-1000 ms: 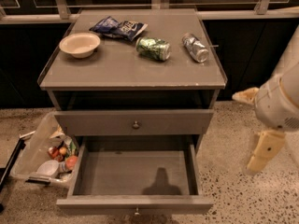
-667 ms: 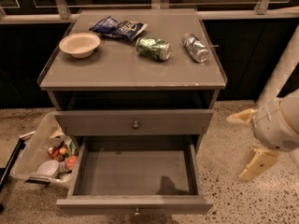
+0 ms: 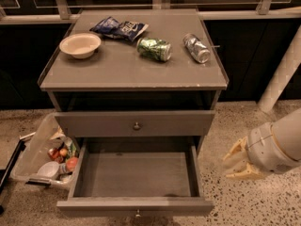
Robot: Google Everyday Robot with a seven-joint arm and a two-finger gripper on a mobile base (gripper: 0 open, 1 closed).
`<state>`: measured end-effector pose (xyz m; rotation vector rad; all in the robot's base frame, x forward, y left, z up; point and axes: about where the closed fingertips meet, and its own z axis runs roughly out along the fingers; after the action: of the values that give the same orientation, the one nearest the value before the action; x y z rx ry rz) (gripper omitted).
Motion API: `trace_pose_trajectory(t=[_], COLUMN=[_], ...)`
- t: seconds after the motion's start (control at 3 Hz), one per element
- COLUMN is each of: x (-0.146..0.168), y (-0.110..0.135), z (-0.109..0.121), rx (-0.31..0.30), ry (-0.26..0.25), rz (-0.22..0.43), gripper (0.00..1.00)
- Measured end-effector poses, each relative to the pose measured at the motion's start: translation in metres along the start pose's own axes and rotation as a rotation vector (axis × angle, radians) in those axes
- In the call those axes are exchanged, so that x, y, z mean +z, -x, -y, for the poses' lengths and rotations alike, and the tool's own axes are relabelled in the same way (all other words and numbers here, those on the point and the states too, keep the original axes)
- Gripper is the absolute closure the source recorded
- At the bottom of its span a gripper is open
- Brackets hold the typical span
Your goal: Close middle drawer
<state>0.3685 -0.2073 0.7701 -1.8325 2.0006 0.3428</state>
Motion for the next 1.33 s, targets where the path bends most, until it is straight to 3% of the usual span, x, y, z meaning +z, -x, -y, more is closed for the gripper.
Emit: trace_pose_trajectory(t=[0.33, 0.67, 1.0, 1.33], x=[-0.001, 0.010, 0.056, 0.106], y=[0.001, 0.002, 0.003, -0.002], z=[-0.001, -0.005, -0.009, -0.004], rx=[-0.007, 0.001, 0.045, 0.094], ry=[0.003, 0.012, 0.042, 0.027], rz=[0.000, 0.003, 0.028, 0.053], gripper=[0.89, 1.00, 1.00, 1.00])
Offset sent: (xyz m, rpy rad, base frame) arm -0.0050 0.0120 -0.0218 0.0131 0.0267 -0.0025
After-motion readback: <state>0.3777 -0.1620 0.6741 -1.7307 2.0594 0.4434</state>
